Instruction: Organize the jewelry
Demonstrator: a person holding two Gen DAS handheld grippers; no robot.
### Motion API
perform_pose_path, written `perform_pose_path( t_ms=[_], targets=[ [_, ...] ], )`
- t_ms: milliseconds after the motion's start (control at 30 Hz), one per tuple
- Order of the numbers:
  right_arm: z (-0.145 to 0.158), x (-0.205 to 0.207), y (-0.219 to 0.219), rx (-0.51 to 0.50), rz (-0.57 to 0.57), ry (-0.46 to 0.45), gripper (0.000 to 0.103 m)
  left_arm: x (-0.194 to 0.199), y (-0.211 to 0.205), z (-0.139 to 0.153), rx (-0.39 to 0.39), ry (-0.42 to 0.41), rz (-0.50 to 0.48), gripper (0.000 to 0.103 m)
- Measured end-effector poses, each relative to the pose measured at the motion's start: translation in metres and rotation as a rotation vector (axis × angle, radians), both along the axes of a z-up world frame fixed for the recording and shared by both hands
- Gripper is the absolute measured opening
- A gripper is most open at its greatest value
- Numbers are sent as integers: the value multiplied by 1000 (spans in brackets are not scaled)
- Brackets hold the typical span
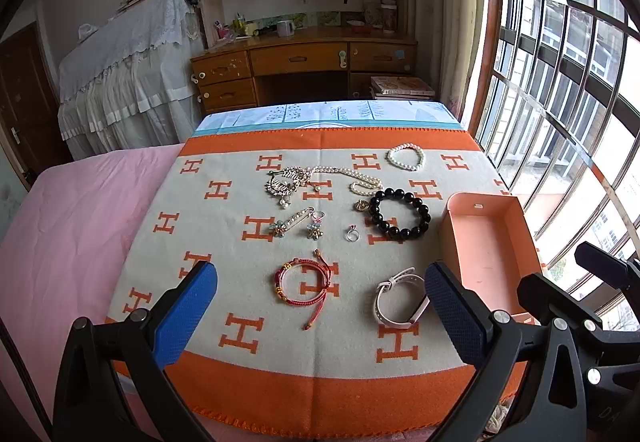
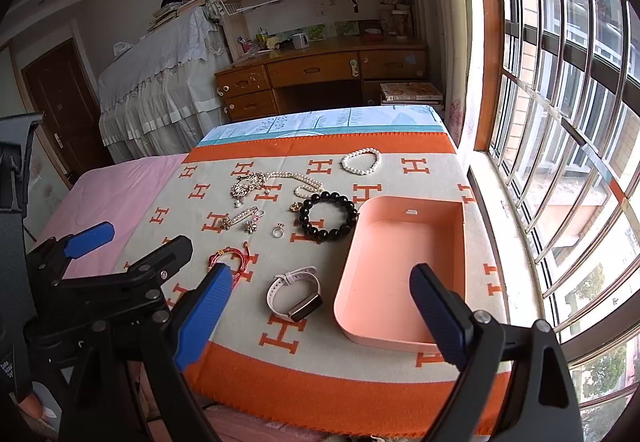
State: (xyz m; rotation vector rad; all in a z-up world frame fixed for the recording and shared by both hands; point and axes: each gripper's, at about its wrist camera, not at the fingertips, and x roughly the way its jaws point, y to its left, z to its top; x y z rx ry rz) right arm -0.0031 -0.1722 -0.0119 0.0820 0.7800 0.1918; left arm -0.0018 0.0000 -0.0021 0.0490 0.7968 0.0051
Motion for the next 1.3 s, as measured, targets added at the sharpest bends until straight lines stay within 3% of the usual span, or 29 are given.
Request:
perform_pose_path(
  t_ms=[1300],
  targets=[
    [0,0,6,0,11,5,91,-4,3,0,-8,19,1,102]
  ],
)
